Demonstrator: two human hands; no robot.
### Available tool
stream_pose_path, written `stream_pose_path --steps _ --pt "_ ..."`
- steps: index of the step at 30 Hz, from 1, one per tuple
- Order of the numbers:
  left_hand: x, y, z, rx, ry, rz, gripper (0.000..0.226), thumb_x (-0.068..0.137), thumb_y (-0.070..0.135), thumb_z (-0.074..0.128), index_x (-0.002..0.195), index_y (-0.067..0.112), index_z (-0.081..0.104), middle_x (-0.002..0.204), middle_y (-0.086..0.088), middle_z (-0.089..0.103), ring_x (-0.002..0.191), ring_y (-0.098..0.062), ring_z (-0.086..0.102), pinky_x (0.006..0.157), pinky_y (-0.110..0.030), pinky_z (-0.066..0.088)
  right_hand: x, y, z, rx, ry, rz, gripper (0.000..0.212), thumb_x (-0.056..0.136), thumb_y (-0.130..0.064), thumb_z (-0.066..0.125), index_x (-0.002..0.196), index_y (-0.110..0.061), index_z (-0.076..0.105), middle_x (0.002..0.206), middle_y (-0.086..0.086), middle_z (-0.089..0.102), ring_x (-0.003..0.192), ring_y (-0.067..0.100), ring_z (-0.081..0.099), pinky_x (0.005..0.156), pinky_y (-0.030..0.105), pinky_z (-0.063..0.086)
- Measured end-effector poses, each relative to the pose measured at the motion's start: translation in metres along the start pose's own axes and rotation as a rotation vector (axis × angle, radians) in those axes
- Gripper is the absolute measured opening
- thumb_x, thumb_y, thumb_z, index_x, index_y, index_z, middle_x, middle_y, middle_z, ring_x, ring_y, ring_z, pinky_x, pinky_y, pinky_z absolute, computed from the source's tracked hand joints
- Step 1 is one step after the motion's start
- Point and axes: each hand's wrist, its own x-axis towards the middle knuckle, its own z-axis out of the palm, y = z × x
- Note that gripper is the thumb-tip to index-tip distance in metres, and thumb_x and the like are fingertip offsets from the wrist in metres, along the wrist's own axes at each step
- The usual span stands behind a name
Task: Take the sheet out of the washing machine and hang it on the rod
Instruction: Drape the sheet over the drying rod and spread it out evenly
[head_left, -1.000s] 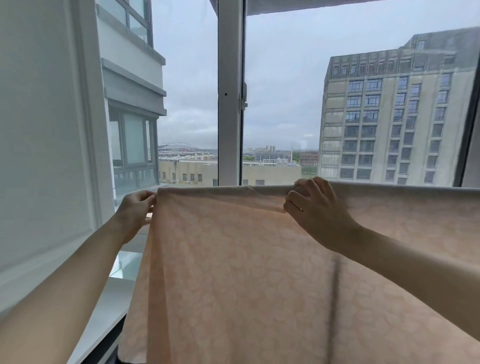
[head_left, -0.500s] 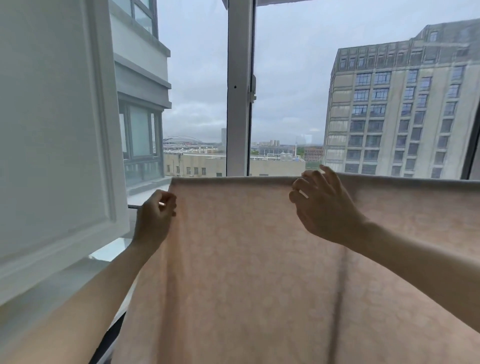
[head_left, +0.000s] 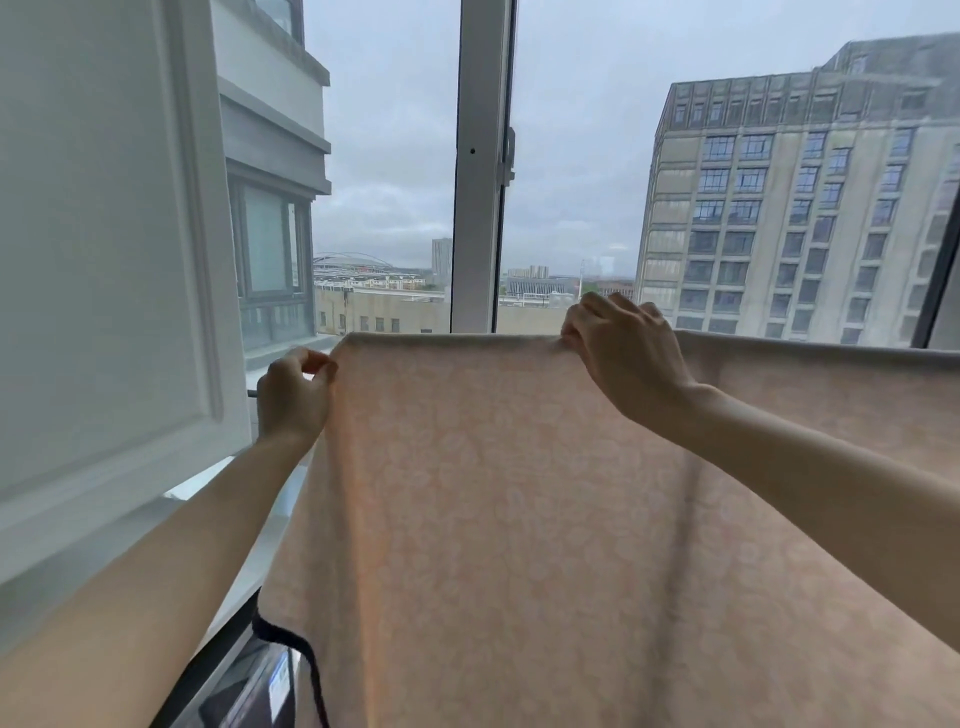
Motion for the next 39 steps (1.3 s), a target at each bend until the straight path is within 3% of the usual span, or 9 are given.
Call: stream_pose_path --steps 4,8,12,15,18,22,28,34,39 --pt "0.014 0.002 -0.007 -0.027 0.066 0.039 0.020 0.094 0.019 0.056 0.102 0.005 0.068 0.100 -0.012 0.070 0.092 -0.029 0.063 0.079 -0.032 0.045 0.021 0.000 0.001 -0.073 0.009 0.037 0.010 0.088 -0.006 0.062 0.094 -0.014 0.060 0.094 0.002 0.060 0.085 0.024 0.062 0.079 0.041 0.044" --pt "0.052 0.018 -0.002 -0.033 0.072 0.054 0.020 0.092 0.019 0.058 0.100 0.006 0.070 0.100 -0.013 0.071 0.094 -0.031 0.064 0.077 -0.029 0.041 0.060 0.008 0.003 -0.075 -0.052 0.237 0.011 0.090 -0.007 0.053 0.096 -0.011 0.061 0.099 0.010 0.060 0.091 0.033 0.060 0.078 0.041 0.043" --pt "0.061 0.006 0.018 -0.040 -0.156 -0.062 0.017 0.088 0.018 0.065 0.098 0.006 0.071 0.098 -0.014 0.072 0.093 -0.031 0.066 0.080 -0.033 0.050 0.061 0.009 0.018 0.158 -0.344 0.373 0.024 0.083 -0.005 0.051 0.061 -0.015 0.055 0.065 0.005 0.056 0.068 0.024 0.057 0.062 0.030 0.045" --pt "0.032 -0.009 0.024 -0.158 -0.173 -0.085 0.012 0.090 0.022 0.061 0.092 0.011 0.066 0.090 -0.009 0.069 0.084 -0.031 0.064 0.074 -0.038 0.051 0.048 0.002 0.019 0.288 -0.267 0.259 0.015 0.088 -0.014 0.057 0.079 -0.010 0.069 0.080 0.008 0.070 0.074 0.023 0.065 0.071 0.037 0.055" --pt "-0.001 -0.018 0.022 -0.117 0.032 0.151 0.010 0.095 0.022 0.048 0.094 0.013 0.054 0.088 -0.002 0.064 0.077 -0.022 0.059 0.068 -0.034 0.047 0.035 -0.016 0.015 0.377 -0.138 0.114 0.012 0.091 -0.021 0.062 0.088 -0.014 0.071 0.089 0.003 0.069 0.075 0.019 0.064 0.071 0.037 0.054" --pt "-0.022 -0.030 0.020 -0.047 0.000 0.289 0.009 0.096 0.020 0.053 0.098 0.011 0.054 0.091 -0.003 0.064 0.078 -0.017 0.058 0.071 -0.032 0.046 0.036 -0.038 0.019 0.393 -0.160 0.016 0.009 0.088 -0.025 0.067 0.092 -0.018 0.069 0.092 -0.002 0.067 0.079 0.016 0.064 0.073 0.039 0.055" --pt "-0.018 -0.041 0.011 -0.041 0.031 0.231 0.011 0.095 0.015 0.057 0.092 0.005 0.062 0.088 -0.006 0.069 0.078 -0.013 0.058 0.072 -0.021 0.042 0.041 -0.056 0.027 0.102 -0.052 -0.102 0.007 0.092 -0.019 0.060 0.088 -0.016 0.065 0.088 -0.003 0.064 0.084 0.020 0.058 0.074 0.033 0.044" --pt "0.020 -0.009 0.005 -0.269 0.062 0.110 0.013 0.096 0.022 0.053 0.093 0.009 0.056 0.084 0.001 0.063 0.076 -0.007 0.057 0.068 -0.026 0.047 0.075 -0.063 0.026 0.135 0.070 0.092 0.007 0.095 -0.015 0.053 0.092 -0.013 0.059 0.093 0.003 0.063 0.086 0.026 0.060 0.068 0.030 0.033" --pt "0.056 -0.009 0.012 -0.396 -0.080 -0.108 0.013 0.093 0.016 0.058 0.094 0.003 0.064 0.086 -0.009 0.063 0.078 -0.019 0.056 0.063 -0.025 0.046 0.092 -0.050 0.039 0.174 -0.196 0.277 0.009 0.091 -0.015 0.053 0.089 -0.015 0.062 0.095 0.007 0.067 0.086 0.031 0.064 0.069 0.033 0.046"
